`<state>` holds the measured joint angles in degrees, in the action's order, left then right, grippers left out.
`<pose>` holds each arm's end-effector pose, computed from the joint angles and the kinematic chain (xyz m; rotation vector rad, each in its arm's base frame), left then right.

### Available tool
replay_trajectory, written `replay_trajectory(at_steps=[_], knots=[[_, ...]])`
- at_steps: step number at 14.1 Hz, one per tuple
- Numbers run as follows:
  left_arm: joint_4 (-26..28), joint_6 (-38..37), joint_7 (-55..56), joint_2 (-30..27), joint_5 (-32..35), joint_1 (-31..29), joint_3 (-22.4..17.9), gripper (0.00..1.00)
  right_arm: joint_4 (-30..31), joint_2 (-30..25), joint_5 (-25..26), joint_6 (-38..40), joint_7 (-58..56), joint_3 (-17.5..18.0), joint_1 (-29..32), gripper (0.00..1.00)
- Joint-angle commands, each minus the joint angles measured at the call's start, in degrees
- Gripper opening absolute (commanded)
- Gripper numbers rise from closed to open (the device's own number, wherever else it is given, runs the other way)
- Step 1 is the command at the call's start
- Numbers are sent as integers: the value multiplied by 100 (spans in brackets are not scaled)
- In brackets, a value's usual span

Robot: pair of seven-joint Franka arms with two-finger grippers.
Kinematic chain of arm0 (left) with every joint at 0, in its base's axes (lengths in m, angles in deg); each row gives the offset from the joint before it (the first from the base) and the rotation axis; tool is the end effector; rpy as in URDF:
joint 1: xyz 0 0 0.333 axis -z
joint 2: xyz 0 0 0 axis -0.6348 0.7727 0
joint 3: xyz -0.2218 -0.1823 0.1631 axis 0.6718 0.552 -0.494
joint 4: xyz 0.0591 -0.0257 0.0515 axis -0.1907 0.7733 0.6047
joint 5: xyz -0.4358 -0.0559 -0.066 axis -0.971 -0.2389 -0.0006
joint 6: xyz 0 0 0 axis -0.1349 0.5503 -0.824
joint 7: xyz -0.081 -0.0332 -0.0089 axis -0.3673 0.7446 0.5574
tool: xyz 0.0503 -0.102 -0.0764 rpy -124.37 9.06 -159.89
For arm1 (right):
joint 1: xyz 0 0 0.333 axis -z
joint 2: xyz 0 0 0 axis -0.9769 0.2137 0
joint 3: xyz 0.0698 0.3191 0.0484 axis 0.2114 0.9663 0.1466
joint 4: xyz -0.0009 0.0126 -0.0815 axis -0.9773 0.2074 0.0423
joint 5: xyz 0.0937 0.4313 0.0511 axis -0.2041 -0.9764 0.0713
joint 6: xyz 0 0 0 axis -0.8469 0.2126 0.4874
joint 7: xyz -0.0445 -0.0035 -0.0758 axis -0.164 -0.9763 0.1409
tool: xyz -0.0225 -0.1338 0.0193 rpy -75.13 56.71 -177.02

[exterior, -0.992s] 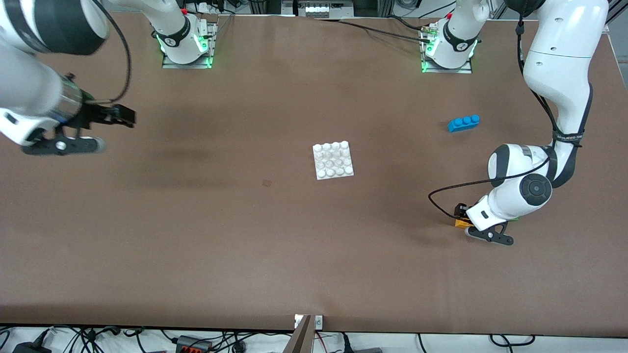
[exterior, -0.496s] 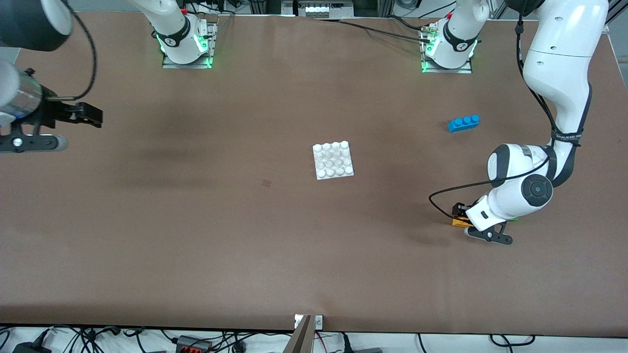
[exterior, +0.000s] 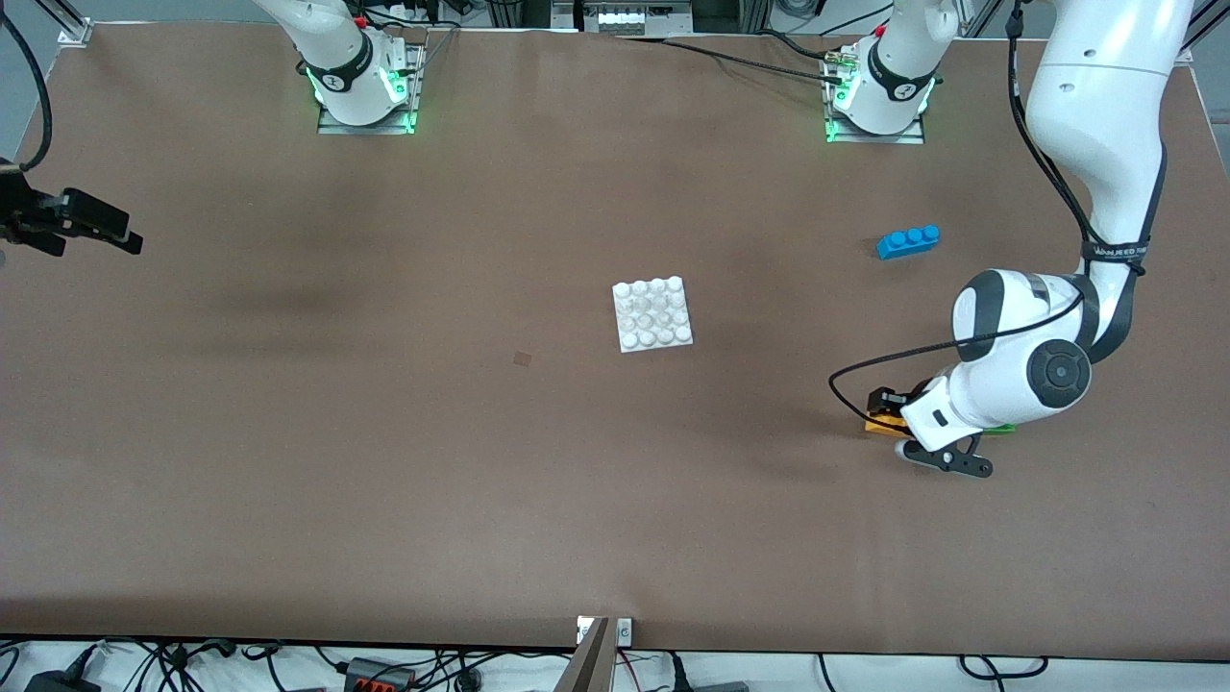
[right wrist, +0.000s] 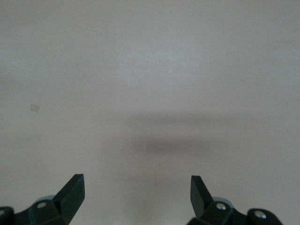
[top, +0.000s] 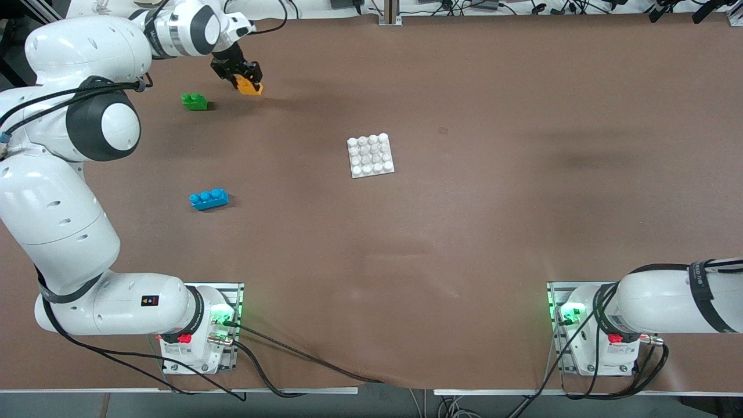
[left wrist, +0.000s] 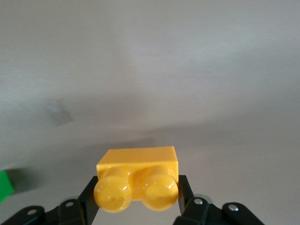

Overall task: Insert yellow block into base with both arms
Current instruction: 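Lift the yellow block with the left gripper and carry it over the plate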

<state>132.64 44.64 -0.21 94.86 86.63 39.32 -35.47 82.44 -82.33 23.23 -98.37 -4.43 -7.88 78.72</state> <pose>0.7182 -0.0997 0.2109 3.0335 -0.2893 -0.1121 0.6035 -0.0606 0.5770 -3.0773 -0.0162 0.0001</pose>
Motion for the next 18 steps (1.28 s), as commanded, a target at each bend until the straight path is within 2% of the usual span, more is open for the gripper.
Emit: replay_trajectory(at_steps=[1, 3, 5, 8, 11, 13, 16, 18], knots=[[13, -184, 821, -203, -126, 421, 1, 52, 311, -442, -98, -37, 3, 218, 184, 100], [40, -263, 1410, -273, -153, 587, 326, 52, 259, -469, 6, 157, 12, 165, 45, 100], [-48, -352, 2217, -282, -135, 1096, 336, 51, 162, -478, 366, 280, 4, 121, -53, 100], [-110, -360, 3081, -282, -135, 1606, 353, 51, 162, -513, 368, 640, 47, 121, -36, 100], [-40, -369, 3634, -282, -82, 2168, 336, 50, 162, -513, 368, 649, 56, 147, -36, 100], [152, -308, 3812, -457, -73, 2345, 327, 50, 171, -504, 324, 632, 56, 147, 26, 100], [768, -202, 3838, -879, -91, 2635, 274, 48, 179, -513, 341, 614, 47, 156, 26, 100], [752, -106, 4301, -793, -82, 2881, 274, 47, 179, -504, 324, 597, 56, 165, 17, 100]])
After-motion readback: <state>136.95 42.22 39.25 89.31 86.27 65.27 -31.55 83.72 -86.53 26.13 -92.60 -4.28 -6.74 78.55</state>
